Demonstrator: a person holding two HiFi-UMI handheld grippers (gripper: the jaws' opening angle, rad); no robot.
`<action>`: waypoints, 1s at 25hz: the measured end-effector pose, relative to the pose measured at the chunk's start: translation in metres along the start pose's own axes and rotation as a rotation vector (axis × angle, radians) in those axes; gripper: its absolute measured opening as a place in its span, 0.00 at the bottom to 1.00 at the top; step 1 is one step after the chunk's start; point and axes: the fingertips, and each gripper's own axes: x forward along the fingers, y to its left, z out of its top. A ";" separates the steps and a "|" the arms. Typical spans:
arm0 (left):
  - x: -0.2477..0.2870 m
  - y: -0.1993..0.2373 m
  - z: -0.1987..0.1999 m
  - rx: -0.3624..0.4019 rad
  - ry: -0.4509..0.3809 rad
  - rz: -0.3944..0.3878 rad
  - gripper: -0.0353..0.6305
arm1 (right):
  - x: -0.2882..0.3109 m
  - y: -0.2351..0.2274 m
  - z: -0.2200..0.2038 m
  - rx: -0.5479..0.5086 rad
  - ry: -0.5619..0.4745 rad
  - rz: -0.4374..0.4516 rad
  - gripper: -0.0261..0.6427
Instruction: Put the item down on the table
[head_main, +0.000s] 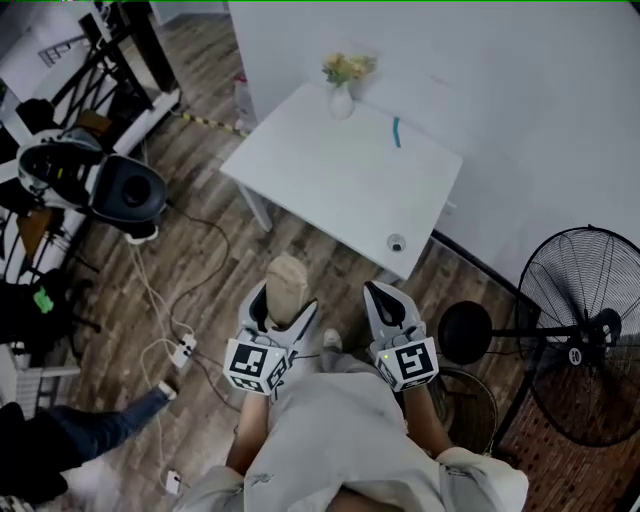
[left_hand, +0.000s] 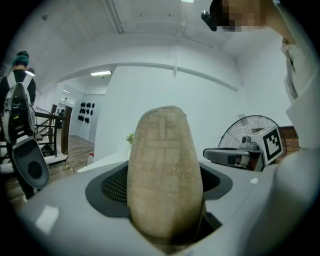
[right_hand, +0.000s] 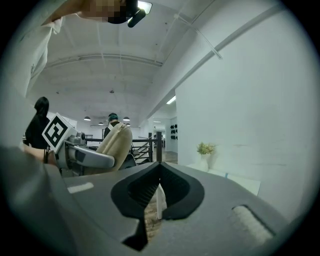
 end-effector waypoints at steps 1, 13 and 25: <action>0.009 0.003 0.002 0.000 0.002 0.003 0.66 | 0.006 -0.008 0.001 0.002 0.003 0.003 0.04; 0.116 0.031 0.026 0.004 0.022 0.037 0.66 | 0.081 -0.100 0.004 0.035 0.002 0.035 0.04; 0.164 0.068 0.040 0.020 0.007 0.031 0.66 | 0.135 -0.130 0.011 0.031 -0.011 0.026 0.04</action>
